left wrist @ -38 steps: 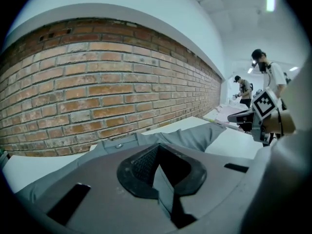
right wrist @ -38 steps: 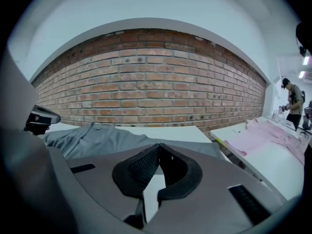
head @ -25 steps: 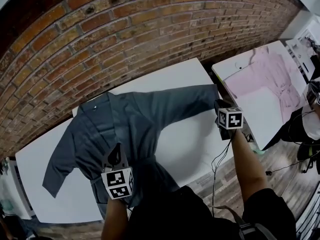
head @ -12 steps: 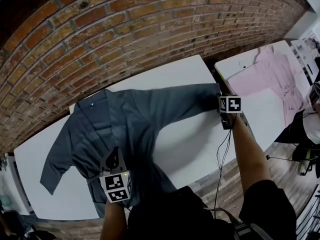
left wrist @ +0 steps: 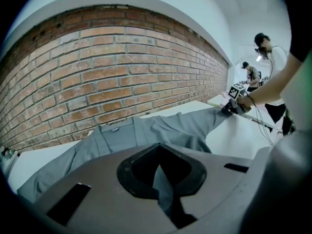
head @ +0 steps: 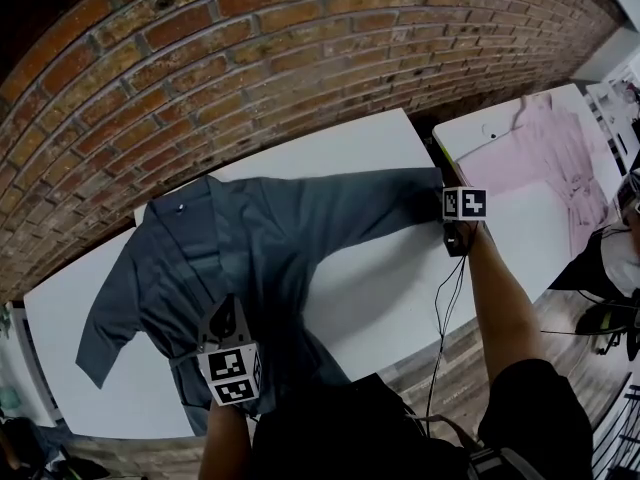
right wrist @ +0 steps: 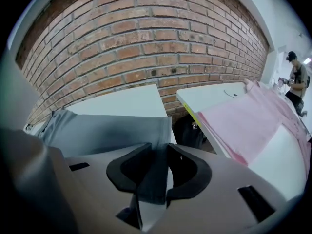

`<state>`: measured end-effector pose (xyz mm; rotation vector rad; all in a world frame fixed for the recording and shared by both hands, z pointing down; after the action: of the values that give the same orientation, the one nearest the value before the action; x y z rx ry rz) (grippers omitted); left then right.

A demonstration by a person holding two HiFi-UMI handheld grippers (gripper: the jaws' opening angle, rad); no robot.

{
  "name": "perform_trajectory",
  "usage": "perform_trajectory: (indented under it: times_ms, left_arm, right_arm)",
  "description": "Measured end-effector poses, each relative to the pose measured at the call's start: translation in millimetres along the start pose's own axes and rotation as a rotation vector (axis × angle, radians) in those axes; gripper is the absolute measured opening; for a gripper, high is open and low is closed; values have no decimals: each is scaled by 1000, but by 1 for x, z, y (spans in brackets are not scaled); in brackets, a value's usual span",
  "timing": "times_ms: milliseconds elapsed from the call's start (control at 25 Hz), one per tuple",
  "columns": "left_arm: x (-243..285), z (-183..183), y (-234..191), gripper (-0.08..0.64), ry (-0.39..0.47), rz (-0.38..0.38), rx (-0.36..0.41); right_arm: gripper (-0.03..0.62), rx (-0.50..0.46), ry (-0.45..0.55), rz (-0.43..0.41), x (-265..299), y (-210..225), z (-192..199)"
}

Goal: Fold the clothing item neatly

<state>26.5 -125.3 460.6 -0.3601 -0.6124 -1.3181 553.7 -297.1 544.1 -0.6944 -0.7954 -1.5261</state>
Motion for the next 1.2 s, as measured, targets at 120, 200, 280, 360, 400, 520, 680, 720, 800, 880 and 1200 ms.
perform_trajectory:
  times_ms: [120,200,280,360,400,520,680,720,800,880,1200]
  left_arm:
    - [2,0,0,-2,-5,-3,-4]
    - [2,-1,1,-2,-2,-4,-3]
    - [2,-2,1,-2,0,-5,2]
    - [2,-1,2,-2,0,-6,4]
    - [1,-1,1,-2,-1,-7,2]
    - [-1,0,-1,-2,-3,-10,-1]
    - [-5,-4,-4,-2,17,-17,-6]
    - [-7,-4,-5,-2,23,-19,-8]
    - [-10,-3,-7,-2,31,-21,-18]
    - [-12,1,-9,-2,34,-18,-27]
    - [-32,16,-33,-2,58,-23,-56]
  right_arm:
    - [79,-18,-13,14,0,-6,-1]
    - [61,-24,-13,16,0,-7,-1]
    - [52,-20,-13,12,1,-7,0]
    - [41,-20,-3,18,1,-7,0]
    - [32,-32,7,30,1,-8,1]
    - [22,-108,32,77,0,-14,2]
    - [22,-148,95,88,-12,-32,-3]
    - [23,-154,116,79,-17,-38,-6]
    - [23,-157,152,52,-30,-51,-14]
    - [23,-166,181,21,-43,-66,-21]
    - [23,-284,298,-96,-90,-175,-47]
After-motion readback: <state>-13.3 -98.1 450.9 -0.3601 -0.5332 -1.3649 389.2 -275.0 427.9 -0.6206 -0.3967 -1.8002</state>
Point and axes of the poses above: the fingertips, and each gripper's own axes: x forward along the fingers, y to its right, z out of its underside, the point moved 6 cm from there along -x, backward along the fingers, and after that the axes turned 4 degrees about -z, right-handed, at the moved point
